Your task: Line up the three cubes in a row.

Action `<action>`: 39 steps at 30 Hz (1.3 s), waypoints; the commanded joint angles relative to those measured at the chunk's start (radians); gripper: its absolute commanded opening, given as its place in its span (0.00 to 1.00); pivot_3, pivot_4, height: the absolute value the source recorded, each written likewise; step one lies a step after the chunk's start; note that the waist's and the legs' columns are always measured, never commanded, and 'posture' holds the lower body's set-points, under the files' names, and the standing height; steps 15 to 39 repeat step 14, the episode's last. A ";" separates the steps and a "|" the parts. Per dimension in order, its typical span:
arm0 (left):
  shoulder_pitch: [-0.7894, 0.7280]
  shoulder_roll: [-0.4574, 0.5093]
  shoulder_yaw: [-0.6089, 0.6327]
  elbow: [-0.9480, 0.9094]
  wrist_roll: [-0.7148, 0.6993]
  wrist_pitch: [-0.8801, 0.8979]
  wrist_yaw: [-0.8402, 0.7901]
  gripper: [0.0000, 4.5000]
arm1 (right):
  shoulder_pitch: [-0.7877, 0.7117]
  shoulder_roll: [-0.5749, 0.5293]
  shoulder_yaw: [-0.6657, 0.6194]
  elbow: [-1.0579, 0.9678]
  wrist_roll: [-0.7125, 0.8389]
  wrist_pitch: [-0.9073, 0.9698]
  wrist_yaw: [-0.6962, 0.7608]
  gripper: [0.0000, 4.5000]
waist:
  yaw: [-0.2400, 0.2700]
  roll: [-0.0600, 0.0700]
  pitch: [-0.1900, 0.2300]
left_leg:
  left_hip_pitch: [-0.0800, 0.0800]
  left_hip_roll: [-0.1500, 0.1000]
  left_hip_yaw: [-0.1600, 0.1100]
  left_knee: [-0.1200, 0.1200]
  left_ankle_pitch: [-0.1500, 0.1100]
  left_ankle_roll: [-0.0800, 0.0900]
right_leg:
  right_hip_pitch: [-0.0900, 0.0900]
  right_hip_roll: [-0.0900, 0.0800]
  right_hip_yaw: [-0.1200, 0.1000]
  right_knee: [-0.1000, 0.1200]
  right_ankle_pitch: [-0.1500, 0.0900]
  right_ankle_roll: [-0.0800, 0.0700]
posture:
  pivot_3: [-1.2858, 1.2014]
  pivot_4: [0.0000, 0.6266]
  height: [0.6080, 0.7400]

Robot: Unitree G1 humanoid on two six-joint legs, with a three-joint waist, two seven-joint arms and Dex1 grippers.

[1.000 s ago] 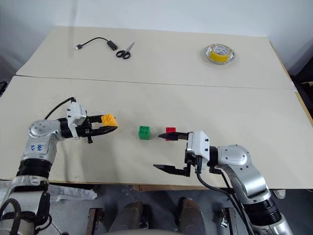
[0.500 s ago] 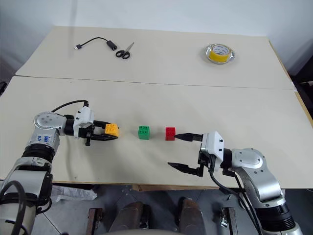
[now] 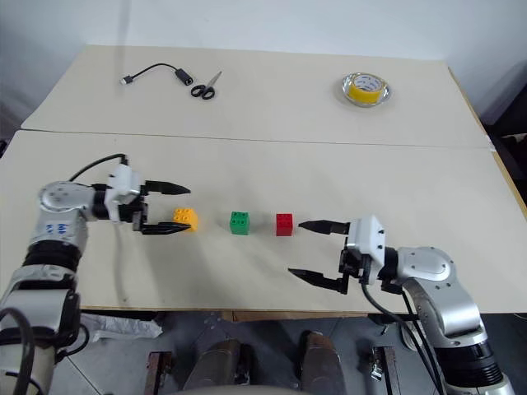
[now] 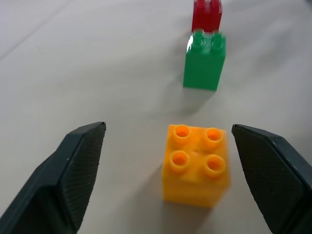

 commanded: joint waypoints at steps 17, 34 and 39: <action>0.261 0.140 0.134 -0.377 -0.057 0.125 0.078 0.94 | -0.196 -0.132 0.003 0.203 -0.057 -0.046 0.224 1.00 | 0.018 0.003 0.003 | -0.001 -0.001 -0.001 0.001 0.000 0.001 | 0.001 -0.002 -0.001 0.000 0.000 0.000 | 0.52 0.24 1.00; 0.261 0.140 0.134 -0.377 -0.057 0.125 0.078 0.94 | -0.196 -0.132 0.003 0.203 -0.057 -0.046 0.224 1.00 | 0.018 0.003 0.003 | -0.001 -0.001 -0.001 0.001 0.000 0.001 | 0.001 -0.002 -0.001 0.000 0.000 0.000 | 0.52 0.24 1.00; 0.261 0.140 0.134 -0.377 -0.057 0.125 0.078 0.94 | -0.196 -0.132 0.003 0.203 -0.057 -0.046 0.224 1.00 | 0.018 0.003 0.003 | -0.001 -0.001 -0.001 0.001 0.000 0.001 | 0.001 -0.002 -0.001 0.000 0.000 0.000 | 0.52 0.24 1.00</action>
